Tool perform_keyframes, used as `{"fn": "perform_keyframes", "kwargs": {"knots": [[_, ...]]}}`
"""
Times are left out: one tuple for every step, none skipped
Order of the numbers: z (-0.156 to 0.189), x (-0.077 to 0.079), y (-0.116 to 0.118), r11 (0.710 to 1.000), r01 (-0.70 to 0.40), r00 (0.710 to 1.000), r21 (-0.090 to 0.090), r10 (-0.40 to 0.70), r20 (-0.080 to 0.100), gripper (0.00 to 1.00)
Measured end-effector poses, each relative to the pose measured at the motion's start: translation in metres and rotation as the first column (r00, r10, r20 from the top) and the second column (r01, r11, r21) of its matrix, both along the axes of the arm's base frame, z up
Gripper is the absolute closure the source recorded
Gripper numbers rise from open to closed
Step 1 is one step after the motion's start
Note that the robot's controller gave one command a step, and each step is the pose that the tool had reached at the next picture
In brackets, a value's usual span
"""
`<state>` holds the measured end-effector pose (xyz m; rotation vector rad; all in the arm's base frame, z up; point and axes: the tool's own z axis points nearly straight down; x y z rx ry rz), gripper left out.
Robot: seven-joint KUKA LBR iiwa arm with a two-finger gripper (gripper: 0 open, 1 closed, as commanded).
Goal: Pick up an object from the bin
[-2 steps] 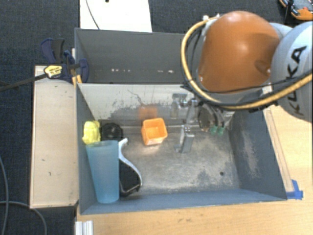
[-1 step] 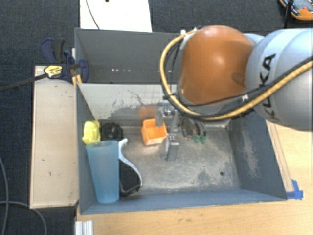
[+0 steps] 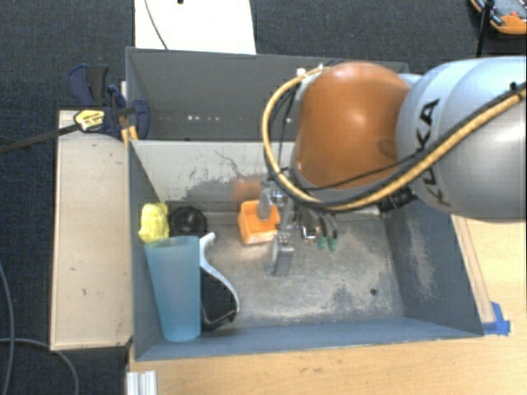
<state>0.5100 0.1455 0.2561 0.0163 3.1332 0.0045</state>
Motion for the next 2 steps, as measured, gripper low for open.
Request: {"fn": "perform_keyframes", "kwargs": {"knots": [[-0.043,0.019,-0.012,0.998,0.055,0.998,-0.001,-0.055,-0.004,0.00],[-0.062,0.025,-0.026,0.994,0.112,0.994,-0.003,-0.112,-0.010,0.00]]}}
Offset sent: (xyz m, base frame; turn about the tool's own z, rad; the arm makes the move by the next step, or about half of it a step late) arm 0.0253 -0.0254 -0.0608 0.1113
